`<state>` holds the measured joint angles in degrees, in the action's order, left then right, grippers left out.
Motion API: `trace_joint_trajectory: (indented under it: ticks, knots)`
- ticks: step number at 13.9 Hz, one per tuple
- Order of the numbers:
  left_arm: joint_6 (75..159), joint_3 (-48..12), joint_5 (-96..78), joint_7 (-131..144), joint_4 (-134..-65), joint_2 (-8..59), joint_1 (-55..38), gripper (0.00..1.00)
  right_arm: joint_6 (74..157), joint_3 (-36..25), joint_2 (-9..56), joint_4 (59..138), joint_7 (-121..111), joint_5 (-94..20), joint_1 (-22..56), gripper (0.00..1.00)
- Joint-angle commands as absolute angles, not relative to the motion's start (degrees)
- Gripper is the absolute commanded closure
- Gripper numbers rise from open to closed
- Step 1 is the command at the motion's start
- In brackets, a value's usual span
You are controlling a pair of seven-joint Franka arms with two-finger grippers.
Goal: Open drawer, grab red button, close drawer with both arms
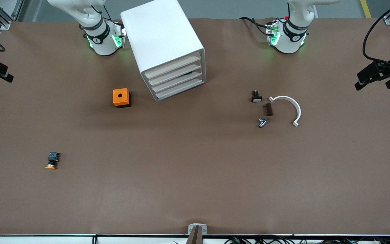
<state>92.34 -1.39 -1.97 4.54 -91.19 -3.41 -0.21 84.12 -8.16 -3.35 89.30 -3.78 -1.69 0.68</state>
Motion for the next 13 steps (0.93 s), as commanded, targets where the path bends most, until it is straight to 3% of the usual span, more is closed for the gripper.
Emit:
trace_joint_trajectory:
  ticks: [1,8,13]
  knots:
    - [91.93,-1.49,-0.70,4.57,-90.35,-3.08,-0.53,0.00,84.37,-8.17,-4.66,90.44,-3.95,-2.29,0.09,0.00]
    - [91.85,-0.97,-1.32,4.48,-90.26,-1.67,0.61,0.00,85.43,-8.17,-4.57,90.53,-4.04,-0.44,0.09,0.00]
    - [91.85,-1.23,-1.41,5.36,-90.18,4.03,-0.08,0.00,84.90,-8.09,-4.57,90.53,-4.04,-0.44,0.09,0.00]
